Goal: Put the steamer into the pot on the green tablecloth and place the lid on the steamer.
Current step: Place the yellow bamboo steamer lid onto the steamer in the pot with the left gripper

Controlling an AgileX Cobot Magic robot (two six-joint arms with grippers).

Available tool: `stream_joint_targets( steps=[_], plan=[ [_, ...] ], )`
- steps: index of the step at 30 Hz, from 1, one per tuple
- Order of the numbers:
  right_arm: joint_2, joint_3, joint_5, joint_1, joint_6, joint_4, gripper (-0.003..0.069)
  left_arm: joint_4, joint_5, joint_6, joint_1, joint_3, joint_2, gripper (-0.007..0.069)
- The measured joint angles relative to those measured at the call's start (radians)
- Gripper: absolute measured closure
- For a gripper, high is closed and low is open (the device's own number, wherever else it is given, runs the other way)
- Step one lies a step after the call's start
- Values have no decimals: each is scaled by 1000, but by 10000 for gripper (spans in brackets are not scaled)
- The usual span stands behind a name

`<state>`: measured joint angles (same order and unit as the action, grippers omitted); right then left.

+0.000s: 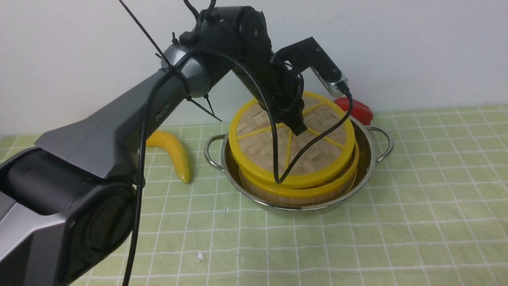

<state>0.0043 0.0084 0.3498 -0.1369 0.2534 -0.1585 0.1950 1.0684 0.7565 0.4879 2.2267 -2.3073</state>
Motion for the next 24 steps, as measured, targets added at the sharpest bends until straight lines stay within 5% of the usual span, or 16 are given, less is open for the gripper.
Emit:
stream_joint_targets(
  steps=[24],
  plan=[
    [0,0,0,0,0,3,419,36,-28,10,2,1,-39,510]
  ],
)
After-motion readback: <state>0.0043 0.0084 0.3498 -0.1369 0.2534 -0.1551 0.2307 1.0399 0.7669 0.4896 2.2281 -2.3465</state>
